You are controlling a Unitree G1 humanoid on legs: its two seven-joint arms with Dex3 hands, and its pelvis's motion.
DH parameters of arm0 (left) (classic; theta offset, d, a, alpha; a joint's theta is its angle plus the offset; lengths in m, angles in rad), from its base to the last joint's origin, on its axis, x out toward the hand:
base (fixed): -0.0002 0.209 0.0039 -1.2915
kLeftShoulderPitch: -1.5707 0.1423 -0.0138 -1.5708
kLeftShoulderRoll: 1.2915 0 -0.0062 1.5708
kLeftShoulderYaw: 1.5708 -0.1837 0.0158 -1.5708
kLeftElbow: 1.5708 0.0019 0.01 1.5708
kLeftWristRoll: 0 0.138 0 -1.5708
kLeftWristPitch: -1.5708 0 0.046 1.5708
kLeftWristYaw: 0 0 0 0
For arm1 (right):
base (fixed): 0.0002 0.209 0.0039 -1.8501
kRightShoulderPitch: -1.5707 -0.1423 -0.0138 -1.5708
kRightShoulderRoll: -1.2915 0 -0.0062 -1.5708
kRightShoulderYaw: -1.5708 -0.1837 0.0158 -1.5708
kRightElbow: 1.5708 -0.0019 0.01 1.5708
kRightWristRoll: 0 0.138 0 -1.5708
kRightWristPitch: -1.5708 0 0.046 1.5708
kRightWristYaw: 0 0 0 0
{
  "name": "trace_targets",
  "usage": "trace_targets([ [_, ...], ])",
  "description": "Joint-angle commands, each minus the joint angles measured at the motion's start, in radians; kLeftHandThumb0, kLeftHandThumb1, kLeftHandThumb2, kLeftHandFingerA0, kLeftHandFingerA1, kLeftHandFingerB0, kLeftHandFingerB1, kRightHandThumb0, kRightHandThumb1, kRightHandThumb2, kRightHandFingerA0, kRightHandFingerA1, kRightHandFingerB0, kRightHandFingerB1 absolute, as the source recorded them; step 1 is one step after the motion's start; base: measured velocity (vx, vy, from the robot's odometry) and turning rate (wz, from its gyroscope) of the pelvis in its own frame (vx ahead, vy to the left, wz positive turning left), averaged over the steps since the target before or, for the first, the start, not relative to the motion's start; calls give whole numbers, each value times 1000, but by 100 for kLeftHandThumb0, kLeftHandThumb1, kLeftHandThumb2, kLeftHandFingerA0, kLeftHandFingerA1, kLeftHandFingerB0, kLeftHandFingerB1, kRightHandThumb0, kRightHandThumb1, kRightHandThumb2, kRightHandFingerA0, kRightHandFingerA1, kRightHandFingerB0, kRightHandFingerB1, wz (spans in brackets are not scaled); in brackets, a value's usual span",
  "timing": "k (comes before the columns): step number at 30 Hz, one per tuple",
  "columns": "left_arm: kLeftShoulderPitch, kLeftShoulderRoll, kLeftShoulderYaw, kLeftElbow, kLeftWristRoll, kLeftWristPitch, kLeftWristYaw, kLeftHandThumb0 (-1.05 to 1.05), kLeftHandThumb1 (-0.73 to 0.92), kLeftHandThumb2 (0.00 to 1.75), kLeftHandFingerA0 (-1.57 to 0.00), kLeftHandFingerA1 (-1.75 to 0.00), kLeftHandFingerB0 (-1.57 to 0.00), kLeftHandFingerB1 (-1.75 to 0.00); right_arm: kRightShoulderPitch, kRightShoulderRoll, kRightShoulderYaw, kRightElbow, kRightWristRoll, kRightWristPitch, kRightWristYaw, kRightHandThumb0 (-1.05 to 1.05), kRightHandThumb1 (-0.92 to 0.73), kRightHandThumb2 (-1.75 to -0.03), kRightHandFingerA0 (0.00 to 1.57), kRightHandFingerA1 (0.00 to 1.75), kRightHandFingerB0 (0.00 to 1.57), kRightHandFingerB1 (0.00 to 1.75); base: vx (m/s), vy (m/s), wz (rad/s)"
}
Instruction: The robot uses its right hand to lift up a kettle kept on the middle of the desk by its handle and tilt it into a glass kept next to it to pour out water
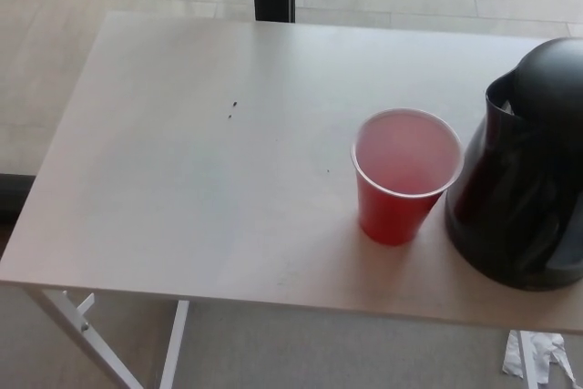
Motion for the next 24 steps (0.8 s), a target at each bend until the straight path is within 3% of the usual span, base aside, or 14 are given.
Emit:
trace_targets([
  [1,10,23,0,-4,-16,-25,-12,-75,52,57,-77,-59,-52,-49,-36,9,-25,33,-18,12,-37,-52,-58,-57,28,37,10,26,0,0,0],
  [2,13,23,3,-3,-19,-24,-8,-76,51,57,-79,-59,-51,-49,-33,13,-27,25,-25,3,-46,-63,-46,-78,21,47,7,36,0,0,0],
  [7,14,25,9,-1,-23,-23,-10,-73,51,57,-81,-60,-53,-49,-59,69,-90,-18,25,86,-108,-52,-45,-71,24,45,17,38,0,0,0],
  [11,12,28,-9,-1,-6,-23,1,-73,53,57,-80,-61,-53,-49,-106,75,-102,11,-23,53,-156,-40,-53,-67,29,46,20,37,0,0,0],
  [15,12,30,-22,3,-5,-28,-1,-74,53,57,-79,-60,-52,-47,-144,65,-94,61,-43,33,-162,-44,-49,-70,32,50,19,39,0,0,0],
  [16,10,29,-19,3,-10,-25,2,-74,40,84,-80,-68,-49,-57,-149,66,-92,57,-40,46,-160,-36,-58,-57,39,45,24,32,0,0,0],
  [17,11,29,-18,2,-13,-27,2,-74,53,57,-81,-60,-52,-49,-152,63,-88,58,-34,62,-147,-43,-49,-69,32,49,19,39,0,0,0],
  [18,11,26,-18,1,-16,-28,-1,-73,53,57,-81,-60,-52,-49,-152,59,-85,57,-31,74,-140,-43,-56,-57,43,45,23,30,0,0,0],
  [19,8,25,-19,2,-16,-28,-1,-74,52,57,-79,-59,-53,-48,-150,52,-75,61,-41,74,-131,-47,-46,-72,34,51,17,39,0,0,0],
  [20,7,25,-20,3,-16,-27,0,-74,52,57,-79,-59,-53,-48,-150,49,-71,63,-46,72,-129,-47,-46,-72,34,51,17,39,0,0,0],
  [21,7,25,-23,4,-12,-29,3,-74,53,58,-79,-59,-52,-48,-138,34,-41,71,-78,61,-117,-43,-57,-57,40,44,24,30,0,0,0],
  [22,4,25,-21,5,-16,-28,2,-75,52,57,-78,-59,-54,-49,-129,25,-29,73,-88,50,-107,-52,-46,-74,33,52,17,39,0,0,0],
  [24,3,25,-20,5,-18,-28,-3,-76,52,57,-79,-60,-53,-49,-116,21,-20,67,-89,37,-98,-52,-46,-74,33,53,18,40,0,0,0],
])
